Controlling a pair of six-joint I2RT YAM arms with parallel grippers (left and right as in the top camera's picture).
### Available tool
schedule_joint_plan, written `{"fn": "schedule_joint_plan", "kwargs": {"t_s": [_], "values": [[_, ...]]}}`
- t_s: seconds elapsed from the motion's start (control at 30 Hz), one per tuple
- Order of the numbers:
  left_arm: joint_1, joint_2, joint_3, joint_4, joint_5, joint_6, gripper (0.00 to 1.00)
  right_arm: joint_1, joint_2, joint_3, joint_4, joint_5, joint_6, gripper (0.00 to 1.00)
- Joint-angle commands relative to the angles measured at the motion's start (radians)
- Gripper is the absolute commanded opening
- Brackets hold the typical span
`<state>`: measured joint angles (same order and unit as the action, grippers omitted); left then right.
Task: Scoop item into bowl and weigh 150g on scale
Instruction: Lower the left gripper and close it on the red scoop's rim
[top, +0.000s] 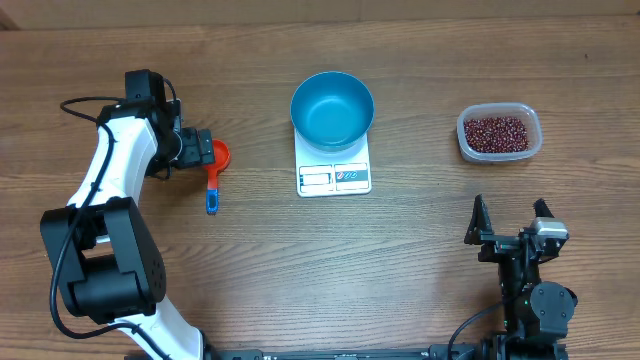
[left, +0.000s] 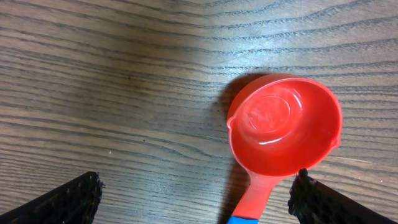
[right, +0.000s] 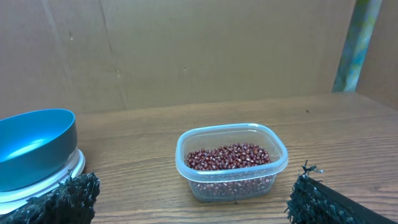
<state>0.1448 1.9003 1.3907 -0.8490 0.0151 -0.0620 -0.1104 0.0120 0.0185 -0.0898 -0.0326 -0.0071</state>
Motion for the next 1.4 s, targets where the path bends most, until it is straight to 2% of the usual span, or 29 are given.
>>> {"fn": "schedule_joint_plan", "kwargs": {"t_s": [0.0,0.77,1.37], "values": [[-0.001,0.010,0.019,-0.002,0.011,-0.013,1.00,0.004,-0.010,-0.011,0.006,0.013,0.004,1.00],[-0.001,0.011,0.016,0.017,0.007,-0.013,1.00,0.004,-0.010,-0.011,0.006,0.013,0.004,1.00],[-0.001,0.054,-0.035,0.105,0.003,-0.013,1.00,0.004,-0.010,-0.011,0.006,0.013,0.004,1.00]]}}
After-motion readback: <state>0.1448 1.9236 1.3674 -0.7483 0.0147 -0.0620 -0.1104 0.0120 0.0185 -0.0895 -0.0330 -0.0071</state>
